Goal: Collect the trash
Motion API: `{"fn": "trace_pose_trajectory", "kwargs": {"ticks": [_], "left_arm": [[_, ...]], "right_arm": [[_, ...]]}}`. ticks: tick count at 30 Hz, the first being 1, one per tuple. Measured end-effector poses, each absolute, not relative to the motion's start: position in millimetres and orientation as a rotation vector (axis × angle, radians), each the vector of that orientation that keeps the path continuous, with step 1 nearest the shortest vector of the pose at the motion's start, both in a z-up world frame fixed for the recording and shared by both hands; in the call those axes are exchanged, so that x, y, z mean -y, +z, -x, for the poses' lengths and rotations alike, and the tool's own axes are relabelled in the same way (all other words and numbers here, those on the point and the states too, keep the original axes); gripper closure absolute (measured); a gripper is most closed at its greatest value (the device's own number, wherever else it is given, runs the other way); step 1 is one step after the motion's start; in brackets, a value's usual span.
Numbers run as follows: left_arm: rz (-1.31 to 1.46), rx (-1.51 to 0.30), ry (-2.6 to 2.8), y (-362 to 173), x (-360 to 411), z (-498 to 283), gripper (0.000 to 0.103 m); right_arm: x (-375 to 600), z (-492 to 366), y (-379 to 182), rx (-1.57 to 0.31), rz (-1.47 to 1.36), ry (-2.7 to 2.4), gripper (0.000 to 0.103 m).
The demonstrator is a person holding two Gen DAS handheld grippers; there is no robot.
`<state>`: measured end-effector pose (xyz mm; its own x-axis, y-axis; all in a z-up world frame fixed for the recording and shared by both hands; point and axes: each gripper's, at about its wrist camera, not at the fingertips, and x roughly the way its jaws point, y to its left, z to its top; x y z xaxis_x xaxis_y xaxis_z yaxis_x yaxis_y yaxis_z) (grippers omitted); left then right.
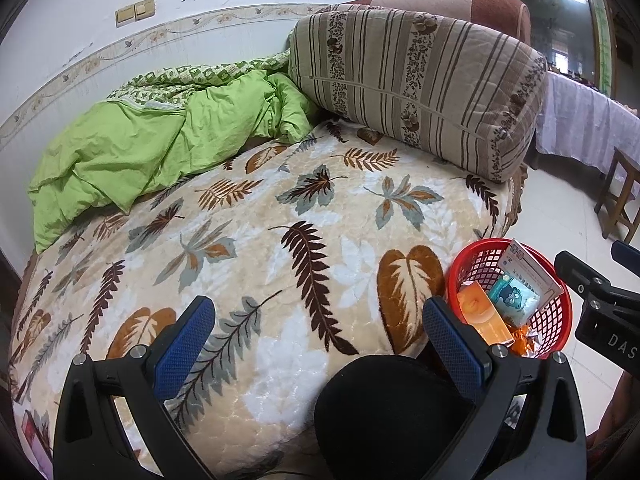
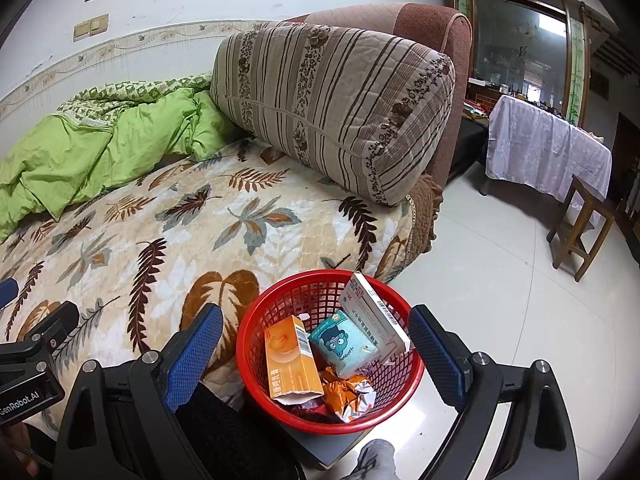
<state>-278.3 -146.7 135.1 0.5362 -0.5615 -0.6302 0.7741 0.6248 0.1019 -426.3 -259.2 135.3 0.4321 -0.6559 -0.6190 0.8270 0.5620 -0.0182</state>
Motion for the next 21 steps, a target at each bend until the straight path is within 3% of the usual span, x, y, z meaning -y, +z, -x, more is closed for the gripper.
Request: {"fn": "trace_pose_trajectory", "kwargs": {"ticks": [21], "left_arm": [[-0.402, -0.582, -0.820, 136.8, 145.0, 281.1, 0.000]], "right_arm": [[258.1, 425.0, 129.3, -0.628, -0.305, -0.935, 0.008]]}}
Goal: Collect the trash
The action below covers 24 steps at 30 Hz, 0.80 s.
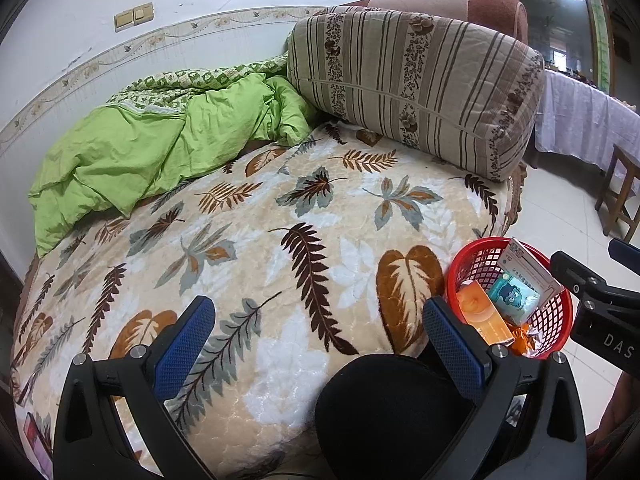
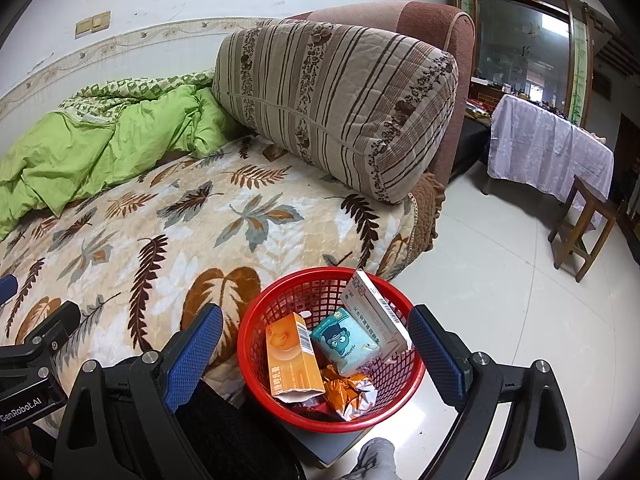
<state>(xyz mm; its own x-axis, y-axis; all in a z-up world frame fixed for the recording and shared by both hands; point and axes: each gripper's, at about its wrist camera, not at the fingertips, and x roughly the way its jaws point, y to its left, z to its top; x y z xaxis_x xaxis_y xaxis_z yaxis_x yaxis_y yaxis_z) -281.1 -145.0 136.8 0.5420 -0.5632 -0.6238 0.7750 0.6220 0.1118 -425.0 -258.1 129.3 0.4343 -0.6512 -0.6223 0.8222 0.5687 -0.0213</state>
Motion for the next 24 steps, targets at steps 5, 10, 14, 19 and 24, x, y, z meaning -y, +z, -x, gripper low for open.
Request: {"fn": "trace_pose_trajectory", "kwargs": {"ticks": [5, 10, 14, 19, 24], "left_arm": [[-0.405, -0.579, -0.820, 136.8, 144.4, 280.8, 0.000], [-0.402, -0.582, -0.819, 136.5, 144.3, 280.6, 0.000], [-0.403, -0.580, -0.820, 136.8, 143.8, 279.7, 0.000], [-0.400, -0.581, -0.821, 136.7, 143.7, 280.0, 0.000], [-0.404, -0.578, -0.819, 136.8, 144.3, 280.9, 0.000]], "right_arm": [[258.2, 424.1, 129.7, -0.631, -0.303, -0.933, 0.008], [257.4, 423.4, 129.9, -0.634, -0.299, -0.930, 0.008], [257.2, 421.9, 130.8, -0.636, -0.293, -0.926, 0.008], [258.5, 420.9, 131.7, -0.638, -0.290, -0.925, 0.008], [258.2, 420.8, 131.7, -0.638, -0.290, -0.925, 0.008]]}}
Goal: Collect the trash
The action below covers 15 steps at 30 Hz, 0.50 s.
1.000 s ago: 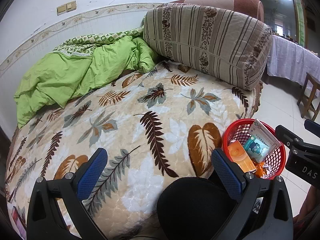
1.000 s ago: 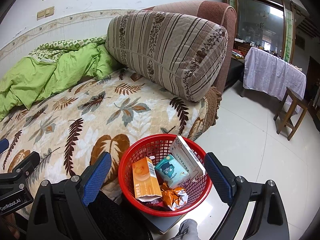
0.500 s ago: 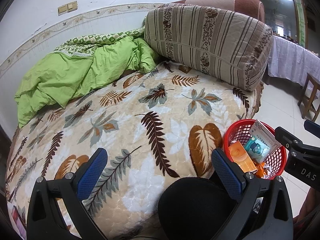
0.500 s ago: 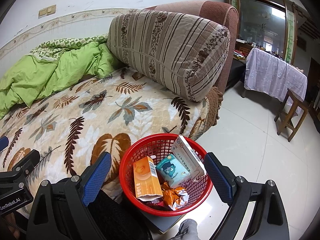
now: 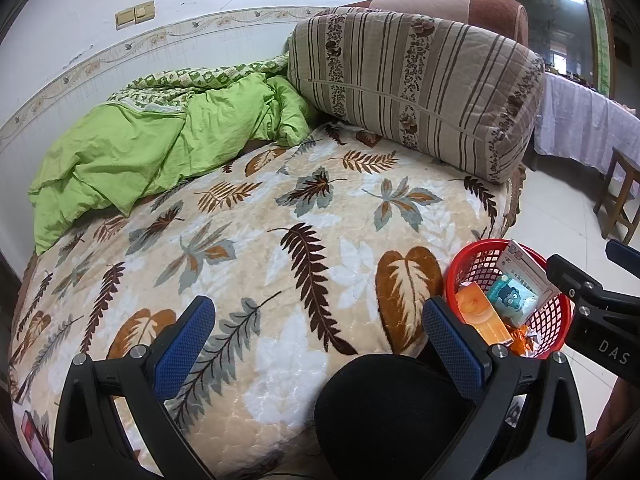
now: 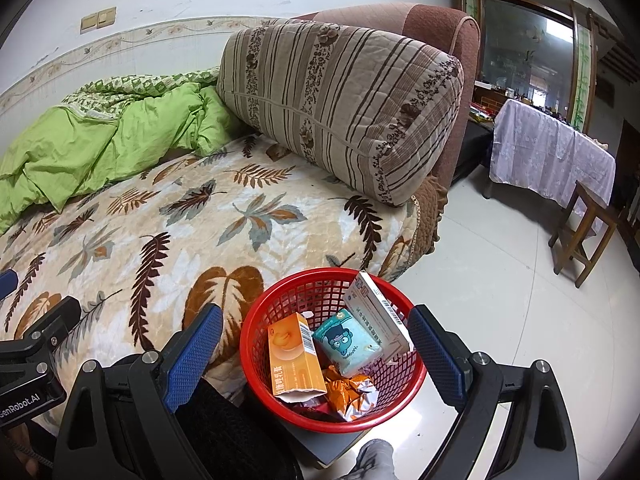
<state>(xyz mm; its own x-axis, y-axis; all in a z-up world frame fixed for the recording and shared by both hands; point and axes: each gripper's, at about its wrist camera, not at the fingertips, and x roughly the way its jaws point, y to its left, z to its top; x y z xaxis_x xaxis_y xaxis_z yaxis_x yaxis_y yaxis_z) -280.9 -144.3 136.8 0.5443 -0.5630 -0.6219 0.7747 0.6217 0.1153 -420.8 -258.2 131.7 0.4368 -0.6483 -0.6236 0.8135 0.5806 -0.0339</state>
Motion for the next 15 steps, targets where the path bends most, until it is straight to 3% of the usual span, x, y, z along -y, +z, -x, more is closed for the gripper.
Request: {"fn": "trace_pose_trajectory", "kwargs": {"ticks": [15], "left_arm": [[-0.374, -0.611, -0.789, 133, 136, 271, 0.000]], "right_arm": [[262, 413, 134, -0.633, -0.286, -0.898, 0.008]]}}
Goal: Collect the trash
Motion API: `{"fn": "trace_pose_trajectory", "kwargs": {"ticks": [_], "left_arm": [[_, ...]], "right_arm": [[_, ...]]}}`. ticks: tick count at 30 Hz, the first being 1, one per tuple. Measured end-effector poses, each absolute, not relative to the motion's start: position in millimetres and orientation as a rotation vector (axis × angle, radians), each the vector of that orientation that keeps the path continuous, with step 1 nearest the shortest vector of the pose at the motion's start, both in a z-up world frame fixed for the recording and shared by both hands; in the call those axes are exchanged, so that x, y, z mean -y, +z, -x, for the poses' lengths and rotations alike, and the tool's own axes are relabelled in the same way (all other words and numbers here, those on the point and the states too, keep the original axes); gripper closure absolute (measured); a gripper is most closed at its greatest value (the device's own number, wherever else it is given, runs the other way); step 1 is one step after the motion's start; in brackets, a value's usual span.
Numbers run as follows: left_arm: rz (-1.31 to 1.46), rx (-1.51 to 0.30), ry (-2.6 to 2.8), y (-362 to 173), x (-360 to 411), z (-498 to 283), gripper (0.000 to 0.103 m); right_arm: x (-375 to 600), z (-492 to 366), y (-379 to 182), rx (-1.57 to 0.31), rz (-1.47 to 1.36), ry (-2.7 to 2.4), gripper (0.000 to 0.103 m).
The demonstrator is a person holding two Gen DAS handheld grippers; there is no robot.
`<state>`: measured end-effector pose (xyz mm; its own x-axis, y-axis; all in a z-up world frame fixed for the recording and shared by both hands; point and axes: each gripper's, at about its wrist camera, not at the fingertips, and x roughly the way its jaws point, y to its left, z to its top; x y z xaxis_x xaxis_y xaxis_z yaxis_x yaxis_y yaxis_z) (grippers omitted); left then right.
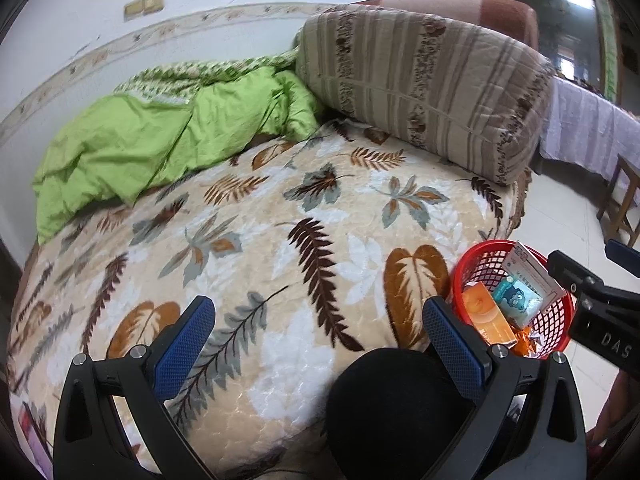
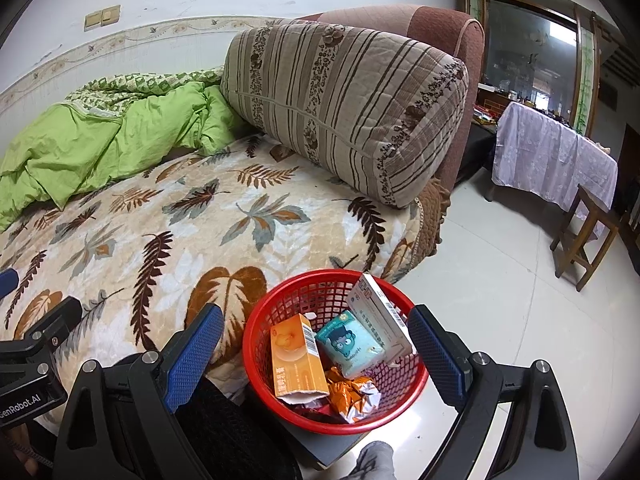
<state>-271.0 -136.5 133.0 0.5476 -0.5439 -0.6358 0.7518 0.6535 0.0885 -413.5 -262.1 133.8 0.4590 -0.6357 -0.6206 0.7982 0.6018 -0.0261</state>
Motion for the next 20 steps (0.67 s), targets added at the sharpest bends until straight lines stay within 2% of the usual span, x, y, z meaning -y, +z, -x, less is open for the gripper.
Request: {"fn": "trace_pose_trajectory", "kwargs": {"ticks": [6, 11, 17, 20], "left_arm": [[-0.270, -0.682, -0.616, 125, 90, 219, 0.000], [-0.151, -0.788, -0.387, 103, 33, 154, 0.000], [-0.043, -0.947, -0.200, 51, -16, 88, 0.000], [-0.079, -0.954, -0.152, 34, -17, 66, 0.000]], "right_arm": [[269, 370, 141, -0.614, -0.261, -0.814, 0.008], [250, 295, 136, -0.628, -0.167, -0.685, 0.008], [216, 177, 89, -0.784, -0.151, -0.491, 0.008], [209, 128, 55, -0.868, -0.153, -0.465, 0.008]]}}
